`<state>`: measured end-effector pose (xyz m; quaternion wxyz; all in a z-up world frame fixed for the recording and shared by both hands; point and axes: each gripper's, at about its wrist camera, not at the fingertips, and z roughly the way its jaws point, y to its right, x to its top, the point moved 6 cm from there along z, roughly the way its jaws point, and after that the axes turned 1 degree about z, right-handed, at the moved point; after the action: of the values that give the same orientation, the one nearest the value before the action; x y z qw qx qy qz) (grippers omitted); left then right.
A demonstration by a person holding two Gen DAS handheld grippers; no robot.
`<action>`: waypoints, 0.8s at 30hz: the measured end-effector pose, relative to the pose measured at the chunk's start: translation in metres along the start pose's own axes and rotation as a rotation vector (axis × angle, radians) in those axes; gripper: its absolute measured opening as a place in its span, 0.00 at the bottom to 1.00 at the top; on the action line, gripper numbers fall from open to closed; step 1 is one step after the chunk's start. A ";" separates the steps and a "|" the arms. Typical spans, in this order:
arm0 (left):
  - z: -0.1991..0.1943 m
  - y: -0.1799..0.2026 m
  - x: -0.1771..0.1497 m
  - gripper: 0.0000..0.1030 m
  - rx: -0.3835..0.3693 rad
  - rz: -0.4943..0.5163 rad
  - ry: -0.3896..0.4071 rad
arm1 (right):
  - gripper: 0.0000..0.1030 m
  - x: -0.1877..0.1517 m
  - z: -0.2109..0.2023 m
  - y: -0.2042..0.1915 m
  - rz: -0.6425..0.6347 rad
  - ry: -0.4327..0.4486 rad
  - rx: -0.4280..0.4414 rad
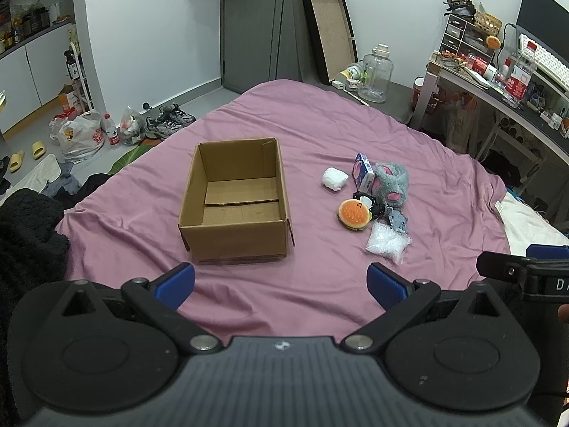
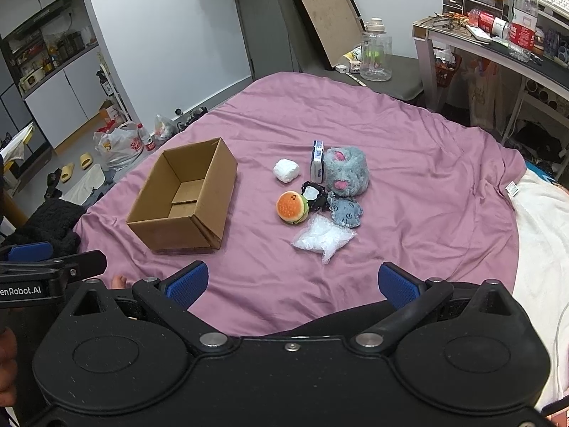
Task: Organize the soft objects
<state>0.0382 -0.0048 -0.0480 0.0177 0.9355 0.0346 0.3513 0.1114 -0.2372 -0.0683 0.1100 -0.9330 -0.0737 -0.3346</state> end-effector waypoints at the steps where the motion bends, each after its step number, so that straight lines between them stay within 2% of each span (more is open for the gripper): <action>1: 0.001 0.000 0.001 0.99 0.001 0.001 -0.002 | 1.00 0.000 0.001 0.000 -0.004 0.000 0.000; 18: 0.031 -0.001 0.015 0.99 0.032 -0.018 -0.028 | 1.00 0.011 0.034 0.009 0.027 -0.017 0.042; 24: 0.045 0.002 0.021 0.99 0.021 -0.017 -0.026 | 1.00 0.016 0.050 0.021 0.067 -0.017 0.066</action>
<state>0.0839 -0.0056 -0.0681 0.0116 0.9397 0.0461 0.3386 0.1584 -0.2436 -0.0996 0.1513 -0.9336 -0.0544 -0.3203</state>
